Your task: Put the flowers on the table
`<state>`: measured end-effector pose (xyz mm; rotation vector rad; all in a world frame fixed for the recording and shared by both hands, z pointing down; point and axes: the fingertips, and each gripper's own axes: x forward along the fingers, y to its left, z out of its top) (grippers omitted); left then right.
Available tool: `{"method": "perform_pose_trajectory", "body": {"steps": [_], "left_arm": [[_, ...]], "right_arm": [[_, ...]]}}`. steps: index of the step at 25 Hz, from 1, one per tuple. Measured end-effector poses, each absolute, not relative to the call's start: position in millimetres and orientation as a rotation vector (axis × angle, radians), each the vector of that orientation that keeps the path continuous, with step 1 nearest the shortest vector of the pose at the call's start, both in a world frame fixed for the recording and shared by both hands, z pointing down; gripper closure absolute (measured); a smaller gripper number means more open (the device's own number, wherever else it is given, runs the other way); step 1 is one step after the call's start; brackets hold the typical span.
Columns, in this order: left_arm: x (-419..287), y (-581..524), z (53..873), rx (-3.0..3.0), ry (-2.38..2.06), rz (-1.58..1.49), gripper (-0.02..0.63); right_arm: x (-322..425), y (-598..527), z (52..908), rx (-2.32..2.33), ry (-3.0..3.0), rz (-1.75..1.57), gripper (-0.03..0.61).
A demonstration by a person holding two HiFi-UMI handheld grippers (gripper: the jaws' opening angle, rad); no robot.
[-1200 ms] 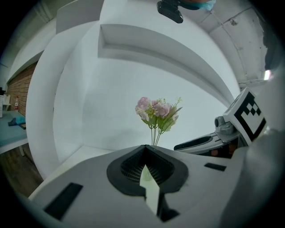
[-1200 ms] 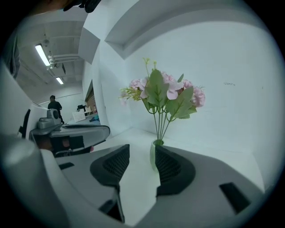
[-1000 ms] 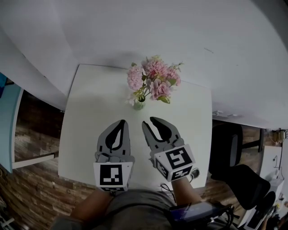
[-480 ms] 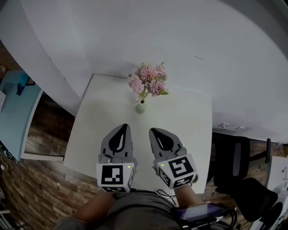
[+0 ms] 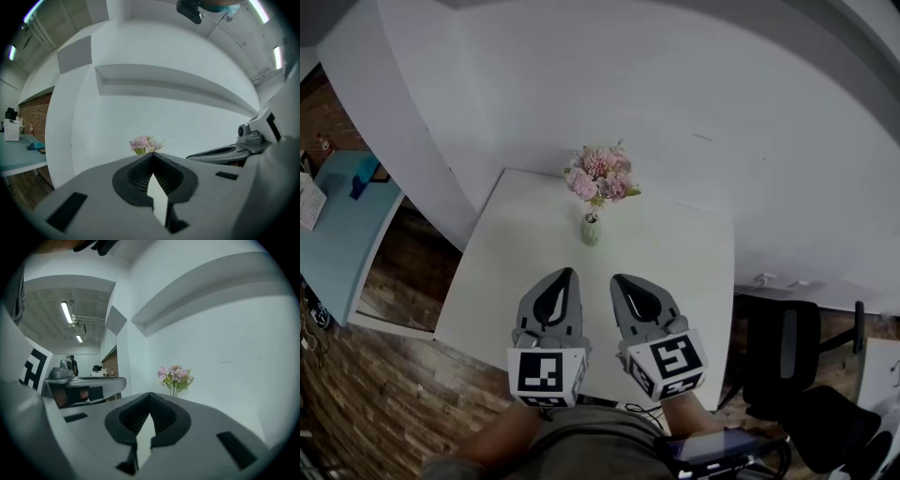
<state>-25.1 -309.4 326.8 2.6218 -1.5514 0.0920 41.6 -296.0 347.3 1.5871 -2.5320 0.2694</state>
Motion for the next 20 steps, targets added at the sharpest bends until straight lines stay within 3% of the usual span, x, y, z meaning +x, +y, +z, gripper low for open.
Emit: {"method": "perform_pose_trajectory", "body": {"steps": [20], "left_arm": [[-14.3,-295.6,314.0,2.645,-1.609,0.083,0.607]], "right_arm": [[54.1,-287.2,330.3,1.586,-2.583,0.217,0.572]]}}
